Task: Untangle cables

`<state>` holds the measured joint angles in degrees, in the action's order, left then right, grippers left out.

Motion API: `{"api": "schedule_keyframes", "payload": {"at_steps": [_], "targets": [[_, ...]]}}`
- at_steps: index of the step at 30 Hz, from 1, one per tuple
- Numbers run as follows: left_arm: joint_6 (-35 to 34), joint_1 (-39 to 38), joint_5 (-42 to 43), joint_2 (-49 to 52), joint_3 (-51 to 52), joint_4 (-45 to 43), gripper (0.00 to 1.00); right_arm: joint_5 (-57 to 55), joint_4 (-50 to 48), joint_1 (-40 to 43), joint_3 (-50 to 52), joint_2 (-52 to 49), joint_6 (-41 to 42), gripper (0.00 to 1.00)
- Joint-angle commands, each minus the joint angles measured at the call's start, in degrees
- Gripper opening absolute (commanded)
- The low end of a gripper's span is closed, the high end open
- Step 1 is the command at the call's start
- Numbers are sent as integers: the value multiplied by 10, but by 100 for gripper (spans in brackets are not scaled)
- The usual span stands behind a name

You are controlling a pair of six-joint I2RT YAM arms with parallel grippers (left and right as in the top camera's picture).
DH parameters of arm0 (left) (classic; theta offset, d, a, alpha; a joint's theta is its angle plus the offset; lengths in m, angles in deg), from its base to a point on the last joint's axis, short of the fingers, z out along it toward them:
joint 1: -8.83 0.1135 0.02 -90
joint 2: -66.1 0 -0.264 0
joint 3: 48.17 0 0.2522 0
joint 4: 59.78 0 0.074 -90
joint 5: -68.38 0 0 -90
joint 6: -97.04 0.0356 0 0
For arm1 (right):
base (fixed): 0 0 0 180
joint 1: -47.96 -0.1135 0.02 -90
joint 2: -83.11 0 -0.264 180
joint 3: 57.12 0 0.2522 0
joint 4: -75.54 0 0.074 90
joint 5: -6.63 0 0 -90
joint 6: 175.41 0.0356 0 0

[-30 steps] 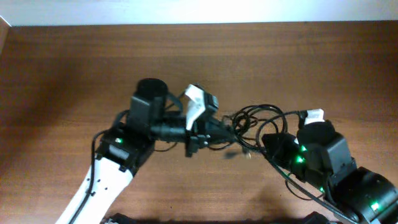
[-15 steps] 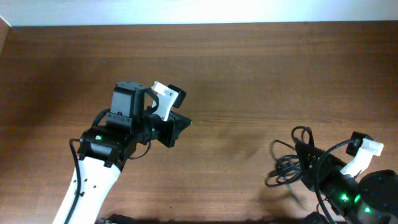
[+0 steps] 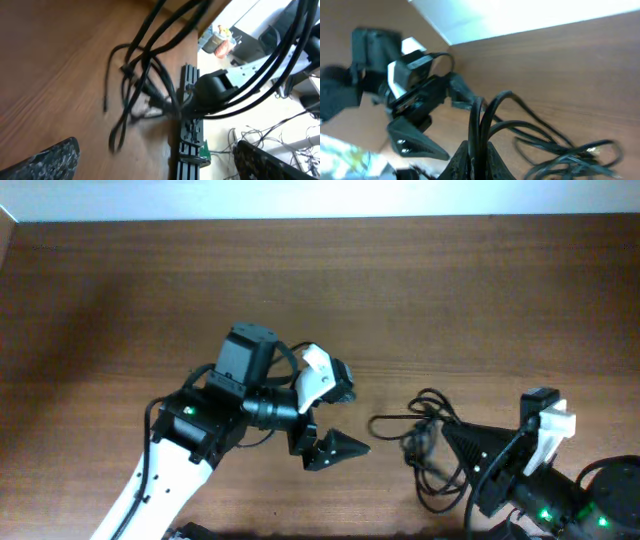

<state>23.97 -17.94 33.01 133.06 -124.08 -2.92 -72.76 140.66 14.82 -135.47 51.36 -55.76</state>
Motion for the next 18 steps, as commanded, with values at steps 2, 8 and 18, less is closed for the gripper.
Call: {"api": "schedule_keyframes", "payload": {"at_steps": [2, 8, 18], "targets": [[-88, -46, -49, 13, -4, -13, 99, 33, -28, 2, -5, -10, -68, 8], [-203, -103, -90, 96, -4, -36, 99, 42, -56, 2, -6, -53, -70, 4], [-255, -114, -157, 143, -4, -89, 0, -50, -31, 2, -6, -76, -67, 4]]}}
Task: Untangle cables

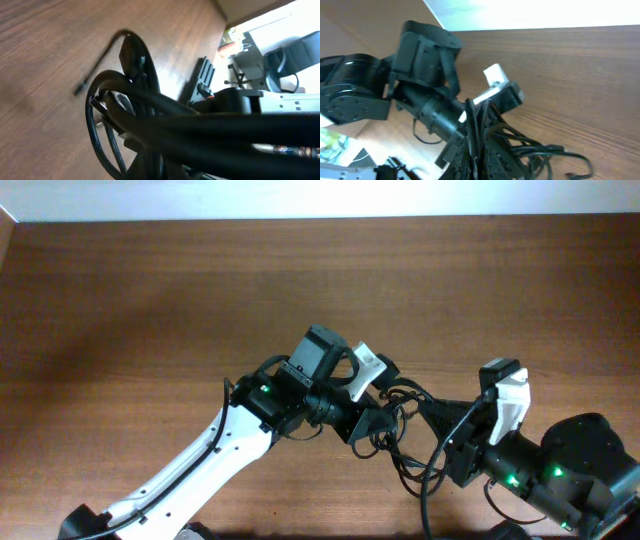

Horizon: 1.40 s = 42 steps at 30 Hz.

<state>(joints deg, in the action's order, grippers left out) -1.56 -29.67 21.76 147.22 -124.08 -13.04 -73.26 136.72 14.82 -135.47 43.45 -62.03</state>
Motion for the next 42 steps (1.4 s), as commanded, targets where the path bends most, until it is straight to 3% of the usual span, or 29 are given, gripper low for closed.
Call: {"api": "schedule_keyframes", "payload": {"at_steps": [1, 5, 6, 8, 10, 11, 13, 15, 17, 20, 24, 27, 29, 32, 33, 34, 35, 37, 38, 39, 40, 42], "targets": [[1, 13, -58, 1, -4, 29, 0, -65, 24, 2, -6, 3, -1, 4], [1, 77, -56, -12, -4, 74, 0, -256, 141, 2, -6, 3, 146, 4], [30, 87, -40, -26, -4, 78, 0, -301, 175, 2, -6, 3, 189, 4], [165, 89, 78, -72, -4, 83, 0, -333, 210, 2, -6, 3, 222, 4], [253, 89, 139, -121, -4, 96, 0, -333, 212, 2, -6, 3, 222, 9], [254, 89, 139, -148, -4, 96, 0, -332, 212, 2, -6, 3, 222, 10], [285, 90, 138, -196, -4, 95, 0, -332, 214, 2, -6, 3, 222, 23], [285, 89, 125, -231, -4, 82, 0, -331, 232, 2, -6, 3, 222, 43], [308, 89, 111, -257, -4, 75, 0, -313, 249, 2, -6, 3, 221, 58], [308, 89, 71, -260, -4, 75, 0, -247, 246, 2, -6, 3, 177, 60], [258, 89, -9, -260, -4, 62, 0, -54, 207, 2, -6, 3, 4, 61], [258, 89, -11, -260, -4, 63, 6, 103, 128, 2, -6, 3, -92, 65], [258, 89, 23, -260, -4, 63, 9, 102, 102, 2, -6, 3, -94, 65], [258, 89, 114, -260, -4, 63, 43, 59, 91, 2, -6, 3, -87, 65], [259, 89, 113, -260, -4, 62, 41, 41, 94, 2, -6, 3, -71, 65], [259, 89, 95, -260, -4, 61, 10, 30, 100, 2, -6, 3, -68, 65], [258, 89, 71, -260, -4, 61, 0, 27, 106, 2, -6, 3, -68, 65], [258, 89, 35, -260, -4, 67, 0, 26, 114, 2, -6, 3, -68, 65], [258, 89, -23, -259, -4, 93, 19, 24, 122, 2, -6, 3, -68, 65], [258, 89, -52, -257, -4, 112, 28, 6, 133, 2, -6, 3, -55, 66], [258, 89, -85, -243, -4, 155, 45, -60, 158, 2, -6, 3, -3, 66], [259, 89, -90, -209, -4, 204, 53, -151, 195, 2, -6, 3, 80, 66]]}}
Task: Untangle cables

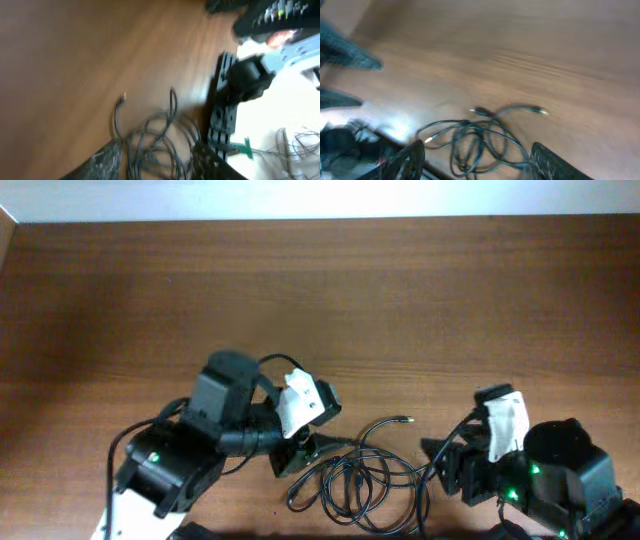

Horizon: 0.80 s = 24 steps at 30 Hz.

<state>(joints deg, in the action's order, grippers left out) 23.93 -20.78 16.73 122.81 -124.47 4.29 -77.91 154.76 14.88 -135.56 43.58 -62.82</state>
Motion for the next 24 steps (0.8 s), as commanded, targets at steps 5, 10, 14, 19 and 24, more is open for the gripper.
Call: {"api": "schedule_keyframes", "payload": {"at_steps": [5, 10, 14, 19, 24], "targets": [[52, -35, -72, 200, 0, 76, 63, -165, 43, 1, -5, 2, 154, 66], [107, -148, -240, 356, 0, 60, 63, -167, 43, 1, -5, 2, 154, 72], [141, -157, -223, 426, 0, 27, 70, -169, 46, 1, -5, 2, 154, 72], [141, -165, -210, 459, 0, 1, 73, -169, 47, 1, -5, 2, 154, 72], [138, -171, -212, 468, 0, -23, 0, -169, 47, 1, -5, 2, 154, 72]]}}
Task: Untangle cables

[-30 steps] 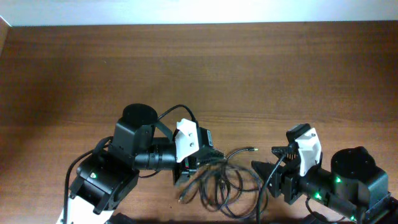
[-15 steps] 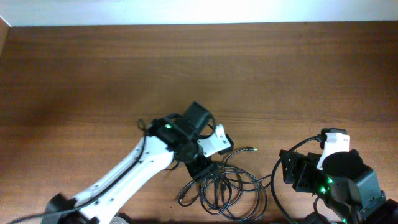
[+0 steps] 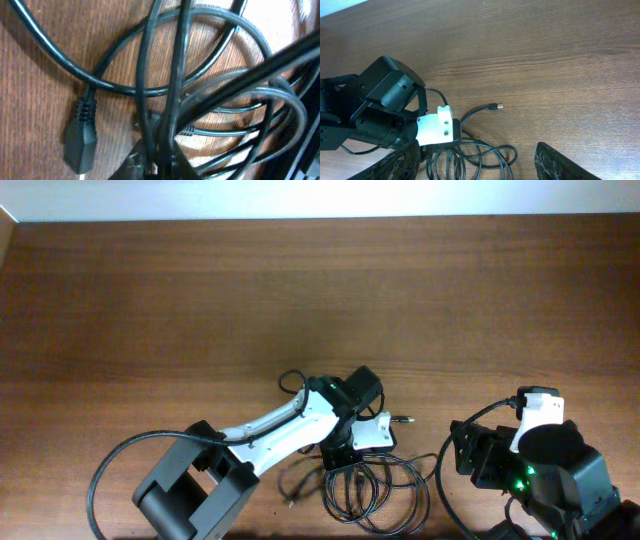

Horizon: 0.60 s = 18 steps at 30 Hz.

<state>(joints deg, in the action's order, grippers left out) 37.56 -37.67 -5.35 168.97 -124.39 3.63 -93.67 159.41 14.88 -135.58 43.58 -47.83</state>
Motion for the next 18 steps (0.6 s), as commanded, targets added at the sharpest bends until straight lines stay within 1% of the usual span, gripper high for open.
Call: {"api": "schedule_keyframes", "payload": {"at_steps": [1, 2, 4, 5, 6, 8, 9, 11, 12, 13, 14, 17, 18], "targets": [[-21, -2, 9, 5, -9, -21, 0, -11, 0, 1, -5, 2, 4, 72], [-41, -2, 9, 2, -24, -17, 0, -11, 0, 1, -5, 2, 4, 72], [-43, -2, 9, -20, -85, 12, 0, -11, 0, 1, -5, 2, 4, 73], [-44, -2, 8, -42, -136, 35, 0, -11, 2, 1, -5, 2, 4, 73], [-79, -2, -21, -61, -171, 38, 0, -11, 5, 1, -5, 2, 4, 73], [-169, 3, -110, -98, -217, 37, 0, -7, 7, 1, -5, 2, 4, 74], [-206, 11, -130, -118, -228, 33, 0, -6, 7, 1, -5, 2, 4, 77], [-268, 31, -131, -157, -231, 19, 0, 2, 7, 1, -5, 2, 4, 79], [-326, 47, -130, -182, -231, 6, 0, 18, 3, 1, -5, 2, 4, 80], [-355, 56, -124, -202, -231, -10, 0, 26, 0, 1, -5, 2, 4, 80], [-369, 58, -111, -219, -231, -31, 0, 28, -1, 1, -5, 2, 4, 82], [-425, 58, -110, -284, -231, -97, 0, 28, -5, 1, -5, 2, 4, 88], [-443, 58, -109, -303, -231, -113, 0, 28, -10, 1, -5, 2, 4, 88]]}}
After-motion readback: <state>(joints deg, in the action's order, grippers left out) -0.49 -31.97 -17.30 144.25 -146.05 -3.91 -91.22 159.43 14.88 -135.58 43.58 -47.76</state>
